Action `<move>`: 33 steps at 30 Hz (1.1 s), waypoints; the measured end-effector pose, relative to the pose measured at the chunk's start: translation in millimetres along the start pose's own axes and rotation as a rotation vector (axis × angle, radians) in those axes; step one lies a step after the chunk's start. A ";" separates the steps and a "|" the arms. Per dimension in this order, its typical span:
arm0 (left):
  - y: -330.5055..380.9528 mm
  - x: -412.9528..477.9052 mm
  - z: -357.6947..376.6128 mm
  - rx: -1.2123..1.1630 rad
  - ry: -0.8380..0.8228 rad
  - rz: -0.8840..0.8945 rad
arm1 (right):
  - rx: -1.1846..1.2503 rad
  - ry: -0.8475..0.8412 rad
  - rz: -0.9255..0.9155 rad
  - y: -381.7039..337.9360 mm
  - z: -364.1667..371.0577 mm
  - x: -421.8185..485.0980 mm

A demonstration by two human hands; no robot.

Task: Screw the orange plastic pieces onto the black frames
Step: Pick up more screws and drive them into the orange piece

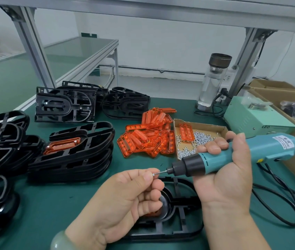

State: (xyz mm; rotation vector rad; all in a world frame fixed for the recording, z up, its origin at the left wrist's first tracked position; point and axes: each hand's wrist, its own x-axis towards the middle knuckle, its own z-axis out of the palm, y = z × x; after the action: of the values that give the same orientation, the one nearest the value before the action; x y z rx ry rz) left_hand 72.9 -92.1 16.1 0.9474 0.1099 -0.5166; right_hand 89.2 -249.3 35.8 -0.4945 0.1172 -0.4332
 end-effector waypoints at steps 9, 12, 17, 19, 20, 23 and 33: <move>-1.2 -0.5 -1.5 0.018 -0.024 0.017 | 0.016 -0.057 -0.049 0.5 0.6 6.8; -1.4 -0.2 -1.4 0.021 -0.030 0.023 | 0.010 -0.054 -0.058 0.3 1.1 7.2; -1.9 0.3 -0.8 0.071 -0.029 0.064 | 0.013 -0.070 -0.070 0.2 0.5 5.3; -2.4 0.4 -0.3 0.077 -0.021 0.074 | 0.012 -0.077 -0.075 0.2 0.3 5.5; -2.8 0.3 -0.1 0.084 -0.014 0.082 | 0.008 -0.080 -0.077 0.6 0.0 5.8; -4.3 0.8 0.8 0.134 0.030 0.128 | -0.008 -0.094 -0.086 1.8 -1.1 5.9; -10.6 2.3 4.5 0.234 0.104 0.265 | -0.016 -0.123 -0.138 2.6 -1.1 3.9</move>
State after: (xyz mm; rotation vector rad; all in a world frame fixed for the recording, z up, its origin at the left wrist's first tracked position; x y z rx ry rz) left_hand 69.3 -101.6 10.1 1.1982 0.0159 -0.2380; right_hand 93.5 -249.4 33.6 -0.5456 -0.0328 -0.5361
